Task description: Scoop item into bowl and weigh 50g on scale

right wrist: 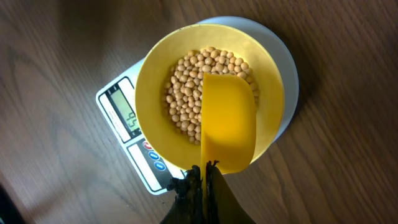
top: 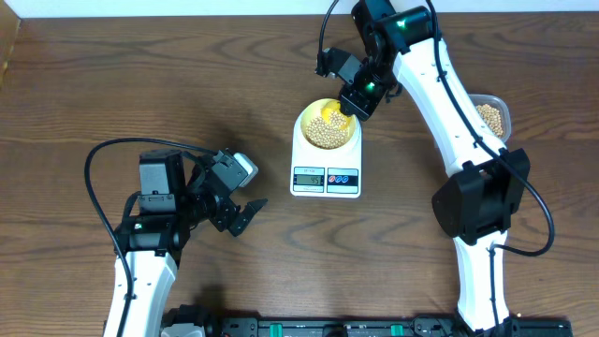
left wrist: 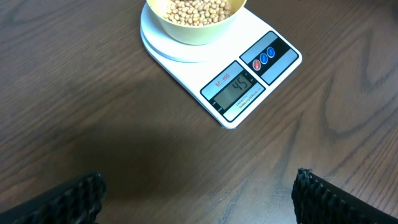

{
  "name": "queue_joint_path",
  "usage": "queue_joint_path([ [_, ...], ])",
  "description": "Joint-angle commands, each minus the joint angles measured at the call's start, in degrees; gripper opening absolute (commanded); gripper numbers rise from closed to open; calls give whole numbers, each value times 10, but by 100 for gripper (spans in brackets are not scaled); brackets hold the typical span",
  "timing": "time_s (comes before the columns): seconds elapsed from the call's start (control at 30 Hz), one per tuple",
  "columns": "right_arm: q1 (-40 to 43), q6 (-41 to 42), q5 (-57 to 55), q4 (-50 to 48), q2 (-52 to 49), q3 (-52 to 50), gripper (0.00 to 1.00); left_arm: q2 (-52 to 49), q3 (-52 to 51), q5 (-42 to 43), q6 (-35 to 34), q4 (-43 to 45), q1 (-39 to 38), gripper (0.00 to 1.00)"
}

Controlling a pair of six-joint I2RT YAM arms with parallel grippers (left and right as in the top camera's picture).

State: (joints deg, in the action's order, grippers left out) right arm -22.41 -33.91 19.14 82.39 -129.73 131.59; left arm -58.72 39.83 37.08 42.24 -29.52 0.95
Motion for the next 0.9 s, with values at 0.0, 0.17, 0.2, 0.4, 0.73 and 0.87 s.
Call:
queue_joint_path([
  [0.0,-6,-5,-8,-2,-2,16,1,0,2,-3,6,0,-1,98],
  [0.17,-8,-5,-8,-2,-2,16,1,0,2,-3,6,0,-1,98],
  [0.2,-10,-5,-9,-3,-2,16,1,0,2,-3,6,0,-1,98],
  [0.4,-13,-9,-16,-4,-2,16,1,0,2,-3,6,0,-1,97],
  [0.73,-19,-9,-34,-10,-2,16,1,0,2,-3,6,0,-1,98],
  [0.87,-17,-2,-7,-10,-2,16,1,0,2,-3,6,0,-1,98],
])
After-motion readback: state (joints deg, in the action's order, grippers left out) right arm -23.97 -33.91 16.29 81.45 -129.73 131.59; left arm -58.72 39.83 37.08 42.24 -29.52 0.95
